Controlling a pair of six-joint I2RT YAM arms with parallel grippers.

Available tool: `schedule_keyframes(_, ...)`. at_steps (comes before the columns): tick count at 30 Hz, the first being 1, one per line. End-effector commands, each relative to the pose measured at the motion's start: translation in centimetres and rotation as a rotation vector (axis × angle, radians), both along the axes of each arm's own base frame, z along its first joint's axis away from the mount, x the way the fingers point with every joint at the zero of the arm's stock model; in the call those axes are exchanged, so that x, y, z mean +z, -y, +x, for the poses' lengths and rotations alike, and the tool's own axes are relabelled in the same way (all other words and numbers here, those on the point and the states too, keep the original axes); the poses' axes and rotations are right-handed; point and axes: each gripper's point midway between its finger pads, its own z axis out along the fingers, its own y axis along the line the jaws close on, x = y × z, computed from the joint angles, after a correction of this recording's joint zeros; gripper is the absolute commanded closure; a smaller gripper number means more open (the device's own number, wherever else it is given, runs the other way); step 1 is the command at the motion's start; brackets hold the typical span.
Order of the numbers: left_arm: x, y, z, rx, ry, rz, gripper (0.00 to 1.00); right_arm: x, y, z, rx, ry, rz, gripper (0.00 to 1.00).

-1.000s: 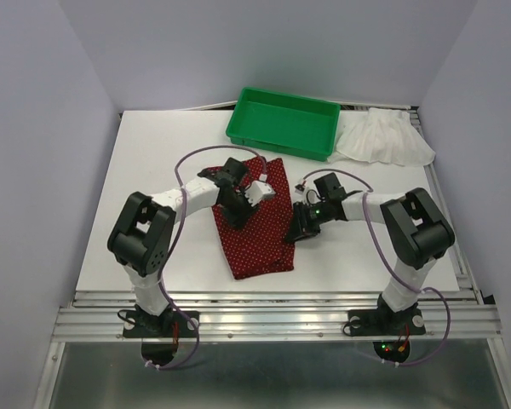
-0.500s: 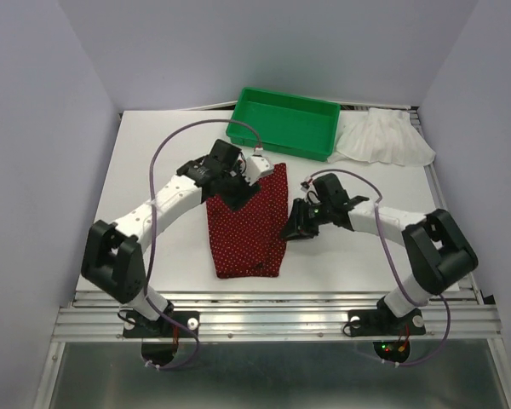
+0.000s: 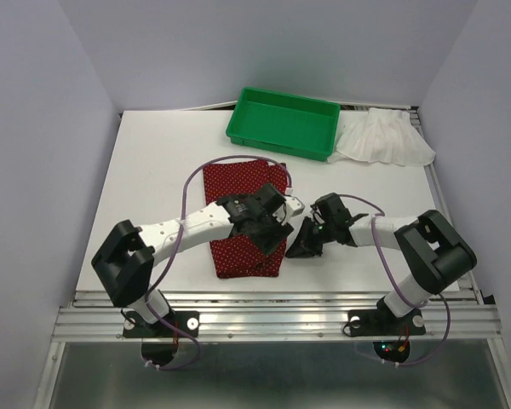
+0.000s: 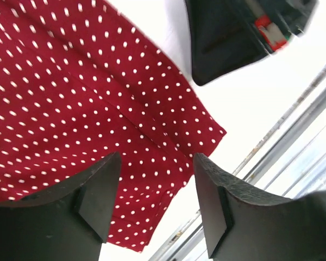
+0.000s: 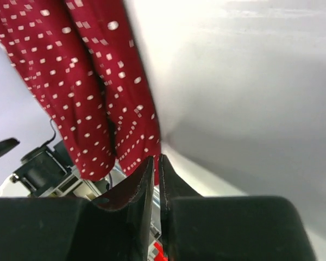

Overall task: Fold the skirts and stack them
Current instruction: Fold the skirt

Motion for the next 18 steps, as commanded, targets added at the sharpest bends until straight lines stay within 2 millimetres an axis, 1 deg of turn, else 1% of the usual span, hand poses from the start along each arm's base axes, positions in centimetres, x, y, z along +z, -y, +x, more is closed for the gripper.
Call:
schedule_keyframes(1, -1.5, -0.3, 0.8, 0.113, -0.018, 0.061, 0.32, 0.5, -2.0, 1.4, 0.019, 0.047, 0.035, 0.84)
schedule_keyframes(3, -1.8, -0.2, 1.2, 0.120, -0.014, 0.073, 0.32, 0.2, -2.5, 1.6, 0.039, 0.043, 0.028, 0.80)
schedule_keyframes(4, -2.2, -0.2, 1.2, 0.125, -0.019, 0.082, 0.32, -0.4, -2.5, 1.6, 0.041, 0.025, 0.016, 0.77)
schedule_keyframes(6, -3.1, -0.3, 0.9, 0.129, -0.047, 0.097, 0.33, -0.7, -2.8, 1.5, 0.054, 0.014, 0.011, 0.71)
schedule_keyframes(7, -3.3, -0.3, 0.8, 0.125, -0.054, 0.102, 0.34, -1.0, -2.7, 1.4, 0.053, 0.001, 0.004, 0.69)
schedule_keyframes(9, -3.5, -0.3, 0.6, 0.122, -0.065, 0.103, 0.35, -1.2, -2.7, 1.4, 0.052, -0.003, 0.002, 0.68)
schedule_keyframes(12, -3.6, -0.1, 0.1, 0.105, -0.086, 0.091, 0.42, -1.2, -2.8, 1.2, 0.052, -0.008, 0.010, 0.69)
schedule_keyframes(13, -3.5, 0.0, -0.1, 0.097, -0.095, 0.085, 0.47, -1.2, -2.7, 1.2, 0.054, -0.010, 0.007, 0.69)
schedule_keyframes(15, -3.5, 0.1, -0.4, 0.089, -0.107, 0.075, 0.52, -0.8, -2.7, 1.2, 0.066, 0.005, 0.008, 0.69)
schedule_keyframes(16, -3.3, 0.2, -0.5, 0.080, -0.110, 0.062, 0.56, -0.9, -2.3, 0.6, 0.072, -0.019, -0.009, 0.69)
schedule_keyframes(17, -3.4, 0.1, -0.7, 0.078, -0.113, 0.064, 0.59, -0.8, -2.2, 0.4, 0.077, -0.020, -0.011, 0.68)
schedule_keyframes(18, -3.3, 0.1, -0.8, 0.075, -0.113, 0.060, 0.65, 0.0, -2.1, 0.0, 0.100, -0.005, 0.004, 0.67)
